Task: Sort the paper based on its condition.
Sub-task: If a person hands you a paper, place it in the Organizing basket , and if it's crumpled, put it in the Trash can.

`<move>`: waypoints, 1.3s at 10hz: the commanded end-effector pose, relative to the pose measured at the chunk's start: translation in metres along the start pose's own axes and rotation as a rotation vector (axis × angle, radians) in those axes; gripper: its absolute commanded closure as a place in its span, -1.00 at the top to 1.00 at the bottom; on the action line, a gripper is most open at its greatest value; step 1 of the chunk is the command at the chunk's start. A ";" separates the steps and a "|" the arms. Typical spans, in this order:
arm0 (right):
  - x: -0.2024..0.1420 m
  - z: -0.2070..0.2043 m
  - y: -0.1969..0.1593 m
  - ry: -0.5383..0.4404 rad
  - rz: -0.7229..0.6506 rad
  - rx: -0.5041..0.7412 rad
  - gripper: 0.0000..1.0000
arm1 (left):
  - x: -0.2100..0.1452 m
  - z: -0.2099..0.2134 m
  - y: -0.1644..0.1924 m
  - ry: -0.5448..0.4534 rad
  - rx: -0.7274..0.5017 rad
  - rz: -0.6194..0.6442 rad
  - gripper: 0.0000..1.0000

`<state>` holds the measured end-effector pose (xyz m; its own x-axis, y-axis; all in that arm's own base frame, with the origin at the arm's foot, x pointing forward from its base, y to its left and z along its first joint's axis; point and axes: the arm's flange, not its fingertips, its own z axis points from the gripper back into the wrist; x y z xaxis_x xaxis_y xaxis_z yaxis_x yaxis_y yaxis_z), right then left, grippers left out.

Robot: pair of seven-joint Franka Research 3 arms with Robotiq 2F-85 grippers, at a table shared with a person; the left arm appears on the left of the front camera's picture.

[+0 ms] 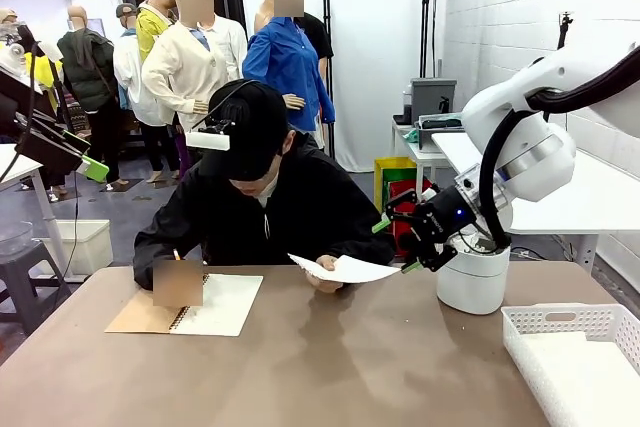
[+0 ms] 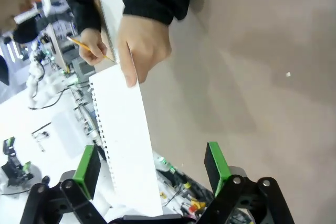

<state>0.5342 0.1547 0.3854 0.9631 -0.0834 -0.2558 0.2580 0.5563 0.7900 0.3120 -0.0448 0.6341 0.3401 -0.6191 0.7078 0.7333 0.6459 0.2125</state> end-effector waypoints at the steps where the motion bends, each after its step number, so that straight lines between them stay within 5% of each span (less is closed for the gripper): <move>1: 0.012 -0.009 0.001 0.065 -0.056 0.060 1.00 | 0.000 0.000 0.000 0.003 0.011 0.007 1.00; 9: 0.020 -0.054 -0.014 0.211 -0.060 0.212 1.00 | 0.000 0.000 0.000 0.003 0.011 0.007 1.00; 11: 0.017 -0.062 -0.017 0.247 -0.028 0.217 0.62 | 0.000 0.000 0.000 0.003 0.011 0.007 1.00; 13: 0.019 -0.065 -0.017 0.280 -0.038 0.240 -0.16 | 0.000 0.000 0.000 0.003 0.011 0.007 1.00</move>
<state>0.5338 0.1949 0.3324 0.9049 0.1219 -0.4077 0.3355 0.3849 0.8598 0.3120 -0.0448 0.6341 0.3402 -0.6191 0.7078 0.7332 0.6459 0.2125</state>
